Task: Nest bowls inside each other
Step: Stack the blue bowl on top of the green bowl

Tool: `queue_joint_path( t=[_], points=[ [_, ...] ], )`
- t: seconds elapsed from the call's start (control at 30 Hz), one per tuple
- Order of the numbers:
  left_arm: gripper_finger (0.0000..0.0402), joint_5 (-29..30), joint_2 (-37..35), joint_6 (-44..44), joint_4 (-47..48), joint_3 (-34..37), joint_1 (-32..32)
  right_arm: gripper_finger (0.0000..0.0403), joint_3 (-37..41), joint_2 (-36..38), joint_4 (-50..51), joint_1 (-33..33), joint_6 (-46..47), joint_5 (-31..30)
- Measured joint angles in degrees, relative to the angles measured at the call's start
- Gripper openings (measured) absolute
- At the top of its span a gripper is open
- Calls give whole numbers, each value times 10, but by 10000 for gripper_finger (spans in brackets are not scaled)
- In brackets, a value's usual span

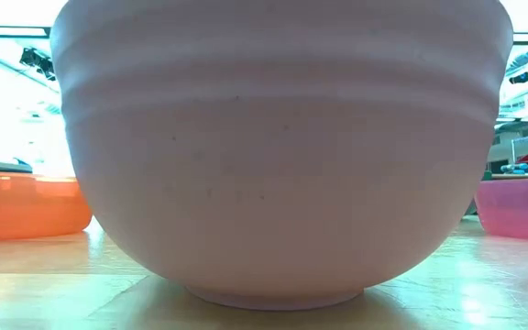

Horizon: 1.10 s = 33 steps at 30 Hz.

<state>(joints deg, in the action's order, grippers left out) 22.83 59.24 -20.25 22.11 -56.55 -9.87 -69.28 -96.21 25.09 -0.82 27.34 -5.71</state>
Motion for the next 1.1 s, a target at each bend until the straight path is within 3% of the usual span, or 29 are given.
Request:
queue_joint_path(
  t=[0.37, 1.1],
  points=[
    [195, 6, 0, -1, -1, 0, 0, 165, -69, -3, -54, 8, -79, -46],
    [195, 7, 0, 3, 1, 0, 0, 159, -72, -70, -52, 1, -43, -31]
  ],
)
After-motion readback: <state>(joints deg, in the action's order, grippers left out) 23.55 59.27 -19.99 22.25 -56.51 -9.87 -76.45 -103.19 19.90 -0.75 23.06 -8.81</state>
